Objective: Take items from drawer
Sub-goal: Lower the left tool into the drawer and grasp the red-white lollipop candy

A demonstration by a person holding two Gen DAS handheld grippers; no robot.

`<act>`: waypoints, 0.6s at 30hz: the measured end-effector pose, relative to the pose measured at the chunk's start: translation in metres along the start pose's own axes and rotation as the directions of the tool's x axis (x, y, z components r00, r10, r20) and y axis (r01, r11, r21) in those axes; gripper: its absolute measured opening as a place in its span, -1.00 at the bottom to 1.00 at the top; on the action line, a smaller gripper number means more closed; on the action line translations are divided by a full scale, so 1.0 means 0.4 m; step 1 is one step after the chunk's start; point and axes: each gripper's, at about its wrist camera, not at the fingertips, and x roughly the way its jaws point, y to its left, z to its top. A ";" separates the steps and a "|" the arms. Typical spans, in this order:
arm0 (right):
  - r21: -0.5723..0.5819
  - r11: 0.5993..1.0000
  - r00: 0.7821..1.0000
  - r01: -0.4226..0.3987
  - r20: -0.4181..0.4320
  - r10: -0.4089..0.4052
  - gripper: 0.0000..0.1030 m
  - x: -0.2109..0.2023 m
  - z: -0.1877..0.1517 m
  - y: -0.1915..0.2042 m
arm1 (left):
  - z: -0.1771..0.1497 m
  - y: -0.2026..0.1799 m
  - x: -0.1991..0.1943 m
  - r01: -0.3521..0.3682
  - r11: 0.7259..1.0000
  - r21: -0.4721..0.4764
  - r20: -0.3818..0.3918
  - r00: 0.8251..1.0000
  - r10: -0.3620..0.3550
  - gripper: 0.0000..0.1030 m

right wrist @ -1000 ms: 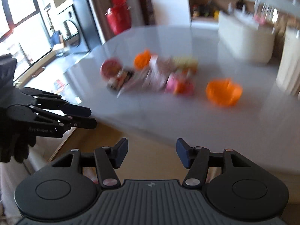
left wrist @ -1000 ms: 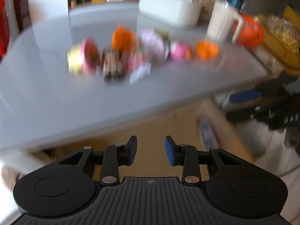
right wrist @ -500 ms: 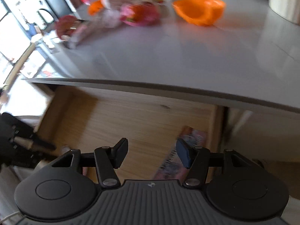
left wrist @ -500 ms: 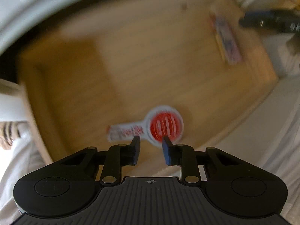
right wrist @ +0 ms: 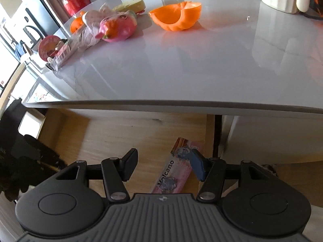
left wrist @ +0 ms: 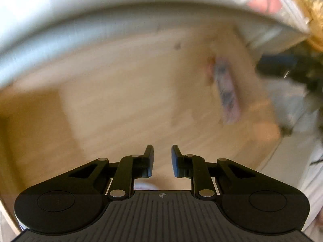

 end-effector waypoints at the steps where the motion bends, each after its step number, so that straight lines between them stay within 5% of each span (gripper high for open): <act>1: 0.004 1.000 1.000 0.000 -0.001 0.000 0.11 0.000 0.000 -0.002 | 0.004 0.002 -0.006 -0.002 1.000 0.002 -0.019 1.000 0.002 -0.60; 4: 0.010 1.000 1.000 0.003 -0.009 -0.003 0.11 0.001 0.000 -0.003 | -0.007 -0.007 -0.010 -0.062 0.995 0.074 -0.123 0.990 0.071 -0.60; 8: 0.013 1.000 1.000 0.004 -0.017 -0.004 0.11 0.004 0.002 -0.004 | -0.067 -0.003 0.010 -0.111 0.977 0.183 -0.309 0.937 0.164 -0.60; 10: 0.014 1.000 1.000 0.004 -0.025 -0.004 0.11 0.009 0.002 -0.002 | -0.089 0.011 0.025 -0.107 0.979 0.174 -0.384 0.908 0.168 -0.63; 13: 0.011 1.000 0.999 0.002 -0.033 -0.002 0.11 0.012 0.002 -0.001 | -0.086 0.027 0.053 -0.120 0.983 0.141 -0.419 0.892 0.169 -0.64; 16: 0.009 1.000 0.999 0.009 -0.035 -0.009 0.11 0.014 0.002 -0.002 | -0.066 0.037 0.083 -0.081 0.993 0.089 -0.428 0.897 0.112 -0.62; 18: 0.013 1.000 0.999 0.015 -0.036 -0.015 0.11 0.017 0.001 -0.006 | -0.047 0.032 0.088 -0.064 0.995 0.071 -0.383 0.920 0.086 -0.62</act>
